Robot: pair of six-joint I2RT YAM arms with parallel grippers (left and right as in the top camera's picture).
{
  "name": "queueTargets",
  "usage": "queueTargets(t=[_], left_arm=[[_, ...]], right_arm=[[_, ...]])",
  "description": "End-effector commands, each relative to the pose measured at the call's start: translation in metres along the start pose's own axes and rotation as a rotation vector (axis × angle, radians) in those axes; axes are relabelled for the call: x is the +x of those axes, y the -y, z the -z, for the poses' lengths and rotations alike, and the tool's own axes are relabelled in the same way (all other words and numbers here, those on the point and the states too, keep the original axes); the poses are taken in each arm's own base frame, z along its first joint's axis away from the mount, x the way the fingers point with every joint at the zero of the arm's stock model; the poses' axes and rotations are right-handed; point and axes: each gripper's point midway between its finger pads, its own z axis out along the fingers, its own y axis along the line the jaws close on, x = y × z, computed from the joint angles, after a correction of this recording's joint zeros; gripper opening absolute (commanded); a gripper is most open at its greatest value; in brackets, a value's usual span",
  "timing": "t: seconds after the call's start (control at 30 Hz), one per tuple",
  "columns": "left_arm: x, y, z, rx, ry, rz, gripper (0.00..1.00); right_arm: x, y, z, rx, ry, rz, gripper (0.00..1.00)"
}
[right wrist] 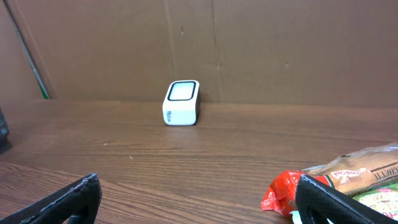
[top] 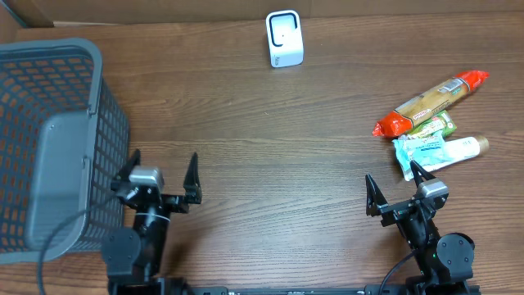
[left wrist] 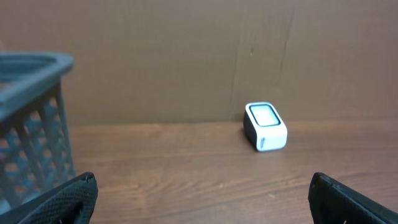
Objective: Scan the item barcode
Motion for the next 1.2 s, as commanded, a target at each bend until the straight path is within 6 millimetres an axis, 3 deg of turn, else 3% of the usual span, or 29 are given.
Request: queueTargets(t=[0.0,0.37,0.53,1.17], left_arm=[[0.024,0.002,0.003,0.016,0.019,-0.025,1.0],[0.071,0.0,0.005,0.016,0.037,-0.028,1.0],[0.095,-0.003,0.004,0.003,-0.039,-0.016,0.99],[0.095,-0.003,0.004,0.003,-0.036,-0.01,1.0]], right_arm=[[0.003,0.0,0.0,-0.004,0.0,0.004,1.0],[0.003,0.0,0.0,-0.004,0.0,0.004,1.0],[0.003,0.0,0.0,-0.004,0.0,0.004,1.0],[0.003,0.0,0.0,-0.004,0.0,0.004,1.0]])
